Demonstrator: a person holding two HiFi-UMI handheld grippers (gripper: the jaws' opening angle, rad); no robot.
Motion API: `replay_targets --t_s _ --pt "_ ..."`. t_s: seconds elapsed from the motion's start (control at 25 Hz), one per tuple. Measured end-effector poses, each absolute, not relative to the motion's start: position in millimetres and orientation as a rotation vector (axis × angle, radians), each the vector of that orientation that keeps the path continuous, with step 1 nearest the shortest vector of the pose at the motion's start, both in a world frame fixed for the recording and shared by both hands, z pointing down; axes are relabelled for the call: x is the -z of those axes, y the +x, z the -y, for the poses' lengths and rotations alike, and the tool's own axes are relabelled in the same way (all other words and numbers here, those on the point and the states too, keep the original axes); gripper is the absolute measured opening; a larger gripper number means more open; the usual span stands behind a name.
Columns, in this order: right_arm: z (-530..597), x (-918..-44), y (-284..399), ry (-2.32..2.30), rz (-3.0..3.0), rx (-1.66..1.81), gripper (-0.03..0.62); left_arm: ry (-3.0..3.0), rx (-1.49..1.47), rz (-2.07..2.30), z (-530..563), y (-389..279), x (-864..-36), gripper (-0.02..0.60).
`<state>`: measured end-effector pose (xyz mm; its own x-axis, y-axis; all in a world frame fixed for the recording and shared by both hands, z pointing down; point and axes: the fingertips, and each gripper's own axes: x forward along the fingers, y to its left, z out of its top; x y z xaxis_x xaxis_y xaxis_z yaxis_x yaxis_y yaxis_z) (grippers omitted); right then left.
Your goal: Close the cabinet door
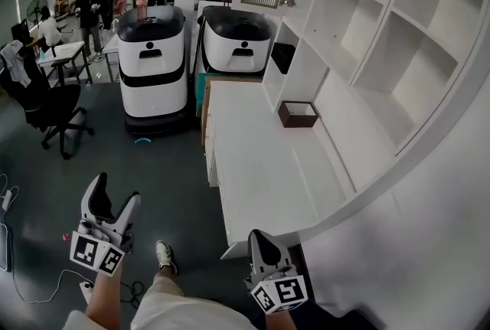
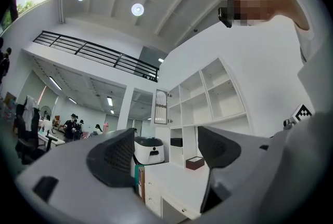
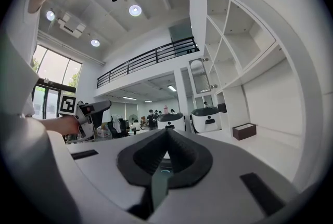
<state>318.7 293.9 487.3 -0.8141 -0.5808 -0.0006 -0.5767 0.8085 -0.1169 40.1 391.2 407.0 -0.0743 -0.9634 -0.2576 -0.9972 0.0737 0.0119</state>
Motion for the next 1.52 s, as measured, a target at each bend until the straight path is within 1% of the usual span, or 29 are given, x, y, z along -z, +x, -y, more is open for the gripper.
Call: replay_targets --t_s 0.2,0.36,0.56,0.72,1.0,1.16,1.32,1.52 --pt "-236 -495 256 -0.991 -2.982 0.159 -0.002 -2.046 -0.315 -2.173 -316 -27 -434 0.362" --pt "-169 -492 180 -1.054 -2.977 0.167 -0.002 -2.107 -0.329 -2.144 -239 -102 -442 0.362" --pt "-83 -468 80 -1.125 -2.942 0.198 -0.002 -2.225 -0.366 -2.05 -148 -189 -436 0.362" --pt "-35 -449 39 -1.211 -2.91 0.166 -0.002 -2.305 -0.376 -1.962 -78 -233 -426 0.362" --pt "66 -442 26 -1.381 -2.802 0.153 -0.002 -2.398 -0.394 -1.82 69 -257 -410 0.362" --pt "142 -440 17 -1.382 -2.772 0.112 -0.002 -2.425 -0.372 -1.746 175 -256 -394 0.362" --pt "217 -436 9 -1.363 -2.758 0.113 -0.002 -2.423 -0.374 -1.679 279 -253 -361 0.362" --pt "273 -434 9 -1.371 -2.752 0.103 -0.002 -2.44 -0.366 -1.594 382 -243 -338 0.362"
